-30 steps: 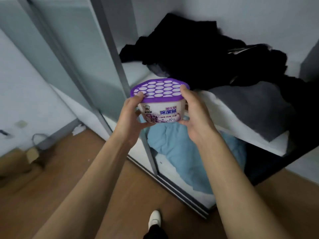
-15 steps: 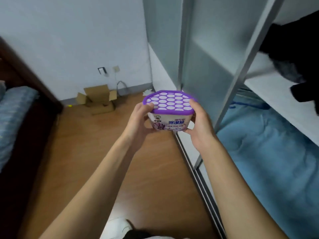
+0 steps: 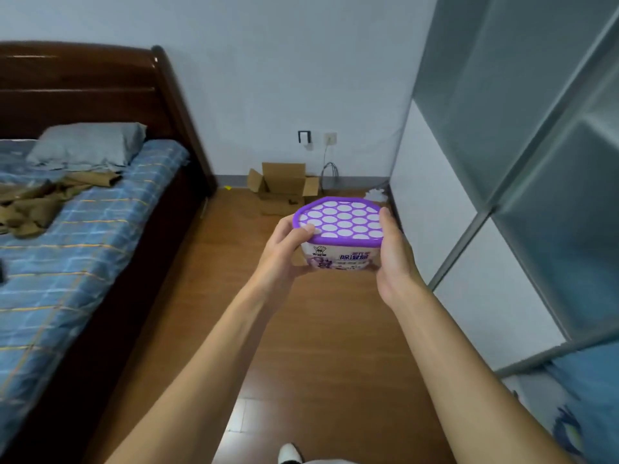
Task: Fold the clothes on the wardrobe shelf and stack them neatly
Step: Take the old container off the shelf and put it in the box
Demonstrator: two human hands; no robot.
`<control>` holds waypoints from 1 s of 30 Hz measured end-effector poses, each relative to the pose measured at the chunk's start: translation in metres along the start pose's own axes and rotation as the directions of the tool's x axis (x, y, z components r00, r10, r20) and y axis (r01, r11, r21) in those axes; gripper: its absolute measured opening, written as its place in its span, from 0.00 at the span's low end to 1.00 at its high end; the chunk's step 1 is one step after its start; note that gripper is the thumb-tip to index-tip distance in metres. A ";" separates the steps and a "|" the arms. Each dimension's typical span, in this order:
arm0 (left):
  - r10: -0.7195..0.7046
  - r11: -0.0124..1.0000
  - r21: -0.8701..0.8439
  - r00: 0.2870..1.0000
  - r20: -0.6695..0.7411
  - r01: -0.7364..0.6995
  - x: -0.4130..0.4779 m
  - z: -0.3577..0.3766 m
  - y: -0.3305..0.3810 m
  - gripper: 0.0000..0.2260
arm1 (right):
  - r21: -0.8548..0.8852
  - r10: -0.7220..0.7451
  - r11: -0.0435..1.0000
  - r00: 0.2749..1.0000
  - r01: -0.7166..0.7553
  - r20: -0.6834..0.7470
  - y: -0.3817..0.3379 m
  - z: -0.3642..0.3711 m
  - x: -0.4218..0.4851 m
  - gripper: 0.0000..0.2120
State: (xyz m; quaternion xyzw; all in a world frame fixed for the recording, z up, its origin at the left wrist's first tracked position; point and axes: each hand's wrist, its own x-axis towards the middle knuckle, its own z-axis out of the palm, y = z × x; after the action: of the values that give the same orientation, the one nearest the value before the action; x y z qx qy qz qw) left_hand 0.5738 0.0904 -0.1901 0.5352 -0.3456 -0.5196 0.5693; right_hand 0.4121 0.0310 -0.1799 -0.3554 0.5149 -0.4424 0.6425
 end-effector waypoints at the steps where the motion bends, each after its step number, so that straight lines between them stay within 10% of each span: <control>1: -0.004 1.000 0.002 1.000 -0.008 0.004 0.008 -0.019 0.003 0.16 | -0.007 0.008 1.000 1.000 -0.008 0.010 0.006 0.019 0.008 0.18; 24: -0.113 0.990 0.065 0.984 -0.137 0.122 0.354 -0.181 0.054 0.13 | -0.048 0.090 0.995 0.995 -0.089 0.030 -0.009 0.249 0.336 0.23; 30: -0.245 0.963 0.082 0.960 -0.134 0.257 0.470 -0.196 0.093 0.26 | -0.007 0.119 0.993 0.993 -0.119 0.025 -0.051 0.301 0.452 0.16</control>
State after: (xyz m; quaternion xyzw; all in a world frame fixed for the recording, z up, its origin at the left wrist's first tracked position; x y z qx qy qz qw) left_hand 0.8844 -0.3230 -0.2133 0.6330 -0.2643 -0.5363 0.4918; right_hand 0.7310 -0.4094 -0.2252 -0.3316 0.5283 -0.3972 0.6732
